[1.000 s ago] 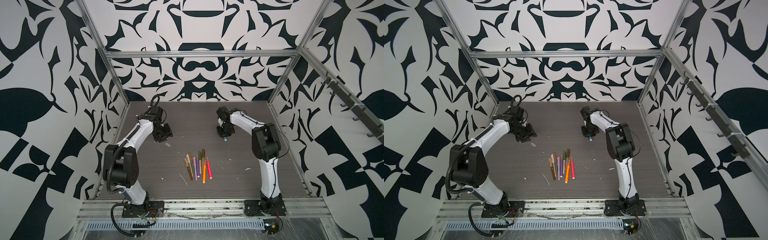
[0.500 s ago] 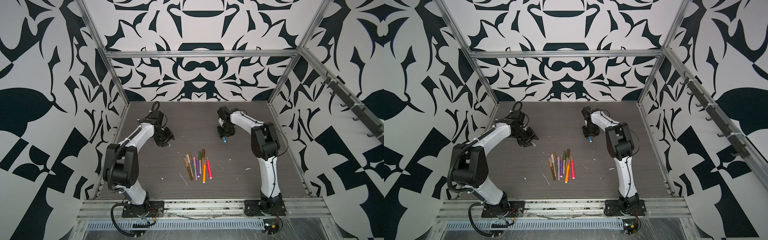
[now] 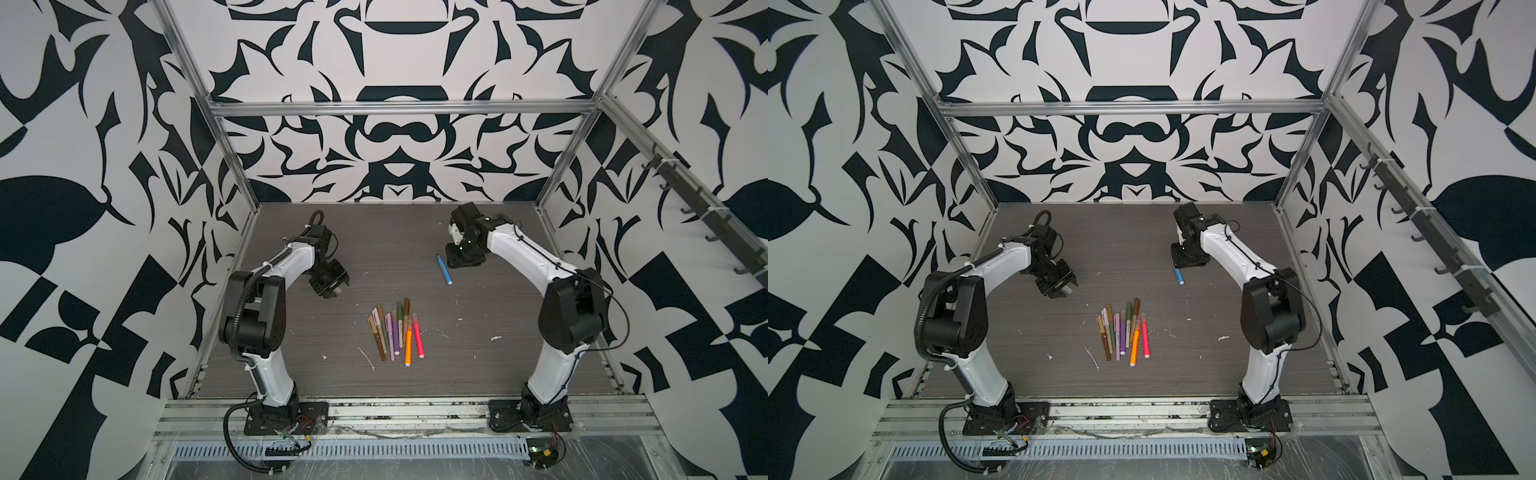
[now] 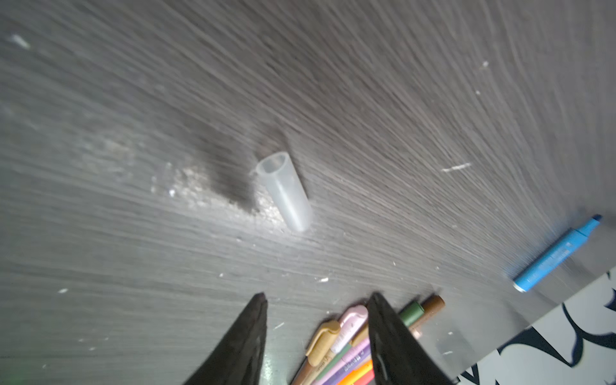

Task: Remove pen caps from pens
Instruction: Place the pen at the center of the table, then pick up the pen cap from the middle-left of the table.

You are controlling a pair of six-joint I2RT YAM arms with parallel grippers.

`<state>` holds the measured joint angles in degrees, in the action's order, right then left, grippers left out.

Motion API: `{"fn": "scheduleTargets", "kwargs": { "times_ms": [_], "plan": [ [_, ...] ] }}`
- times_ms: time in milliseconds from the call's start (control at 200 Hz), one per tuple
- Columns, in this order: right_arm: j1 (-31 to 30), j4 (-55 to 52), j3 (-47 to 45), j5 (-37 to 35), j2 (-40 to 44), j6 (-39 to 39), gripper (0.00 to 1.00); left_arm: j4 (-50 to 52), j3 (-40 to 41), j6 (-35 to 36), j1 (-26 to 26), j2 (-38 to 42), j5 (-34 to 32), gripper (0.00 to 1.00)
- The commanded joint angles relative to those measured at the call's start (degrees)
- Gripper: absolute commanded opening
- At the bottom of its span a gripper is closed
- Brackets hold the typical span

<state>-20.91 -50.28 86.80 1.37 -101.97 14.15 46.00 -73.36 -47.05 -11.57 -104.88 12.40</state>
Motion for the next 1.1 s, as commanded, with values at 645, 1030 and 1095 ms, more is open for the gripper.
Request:
{"fn": "scheduleTargets", "kwargs": {
  "times_ms": [645, 1030, 1095],
  "plan": [
    [0.1, -0.9, -13.8, 1.3, 16.1, 2.6, 0.45, 7.8, -14.5, 4.5, 1.4, -15.9, -8.6, 0.22],
    [0.2, -1.6, -13.8, 1.3, 16.4, 1.8, 0.44, 11.5, -28.4, 13.2, 1.2, -21.7, -7.1, 0.22],
    [0.2, -1.5, -13.6, 1.4, 16.3, 1.7, 0.44, 11.7, -31.0, 15.6, 0.9, -22.7, -7.2, 0.21]
  ]
}}
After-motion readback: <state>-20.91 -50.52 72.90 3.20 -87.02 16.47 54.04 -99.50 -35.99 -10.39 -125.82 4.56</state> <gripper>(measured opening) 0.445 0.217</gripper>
